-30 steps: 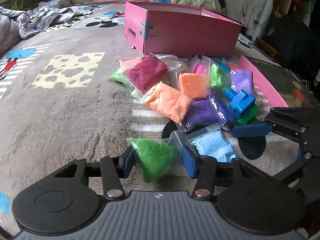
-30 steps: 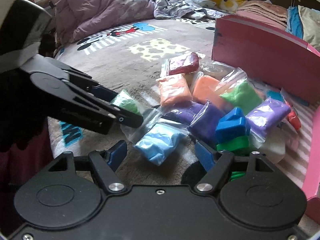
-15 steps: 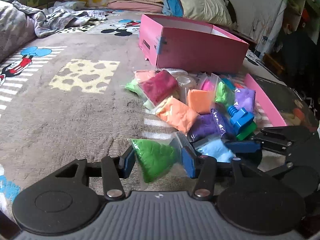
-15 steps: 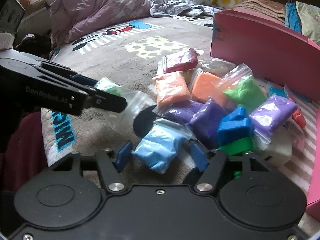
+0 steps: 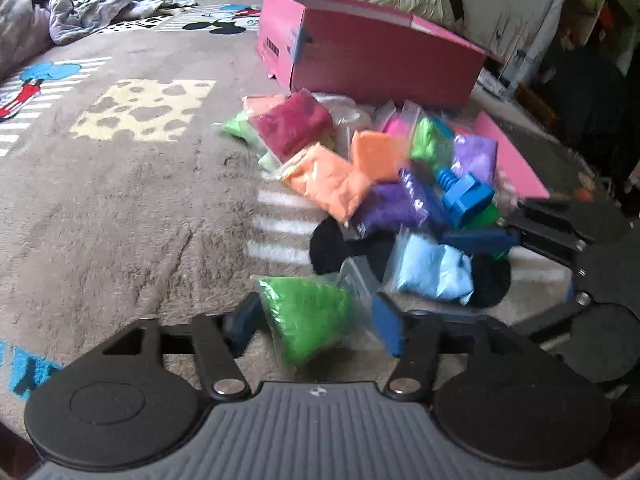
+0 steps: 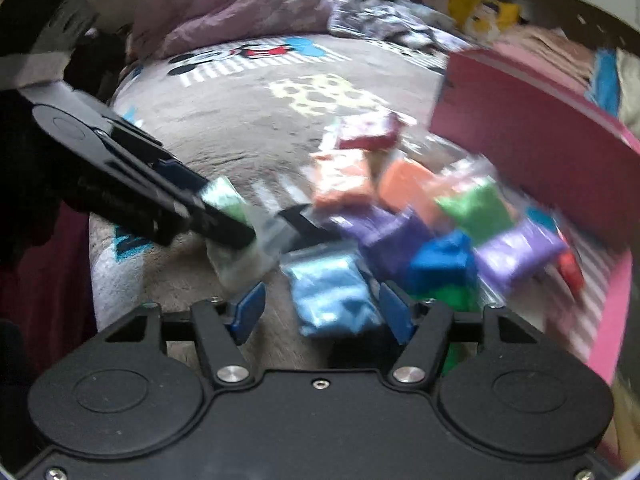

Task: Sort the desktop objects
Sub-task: 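Grasp the green clay bag with left while right grasps the light blue clay bag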

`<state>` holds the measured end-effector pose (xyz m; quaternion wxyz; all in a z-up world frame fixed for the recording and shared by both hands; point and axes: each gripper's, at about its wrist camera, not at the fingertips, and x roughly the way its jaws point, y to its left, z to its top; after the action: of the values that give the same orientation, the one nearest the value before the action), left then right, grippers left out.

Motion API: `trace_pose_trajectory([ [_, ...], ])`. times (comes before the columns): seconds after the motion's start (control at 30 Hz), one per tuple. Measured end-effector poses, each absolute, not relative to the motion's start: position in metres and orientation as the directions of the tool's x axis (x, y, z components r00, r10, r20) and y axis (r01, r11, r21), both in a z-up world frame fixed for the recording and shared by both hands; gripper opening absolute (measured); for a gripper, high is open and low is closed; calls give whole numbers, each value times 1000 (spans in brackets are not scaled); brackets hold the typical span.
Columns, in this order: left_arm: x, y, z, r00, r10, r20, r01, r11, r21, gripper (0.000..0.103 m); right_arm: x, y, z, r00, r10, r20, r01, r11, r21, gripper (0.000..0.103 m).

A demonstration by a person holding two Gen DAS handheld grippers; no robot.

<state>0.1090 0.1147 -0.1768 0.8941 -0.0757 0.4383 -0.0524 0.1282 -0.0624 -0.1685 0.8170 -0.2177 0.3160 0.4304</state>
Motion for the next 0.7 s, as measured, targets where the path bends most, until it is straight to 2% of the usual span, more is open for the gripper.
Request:
trace_pose_trajectory([
  [0.07,106,115,-175,612,-164,-774,20,981,-192,64,133,-59,-172,420,569,-707,-847,525,-81,60],
  [0.17,103,115,-174,613,-185,-768,22,976,-217,64,137,-64,-171,402,579,-710,-846,531,-47,41],
  [0.27,105,106,-182,613,-182,-769,38,979,-202,64,136,-80,-166,385,583,-715,-842,540,-14,40],
  [0.47,112,63,-179,584,-328,-742,251,943,-219,64,124,-133,-157,433,543,-719,-783,622,-2,40],
  [0.63,111,38,-171,605,-229,-763,272,960,-73,67,128,-178,-162,484,467,-740,-683,731,15,41],
  [0.67,110,37,-169,607,-207,-768,263,963,-51,68,128,-183,-163,490,466,-737,-670,742,23,44],
  [0.7,107,36,-166,608,-193,-770,254,966,-42,68,127,-185,-162,499,468,-729,-663,748,25,56],
])
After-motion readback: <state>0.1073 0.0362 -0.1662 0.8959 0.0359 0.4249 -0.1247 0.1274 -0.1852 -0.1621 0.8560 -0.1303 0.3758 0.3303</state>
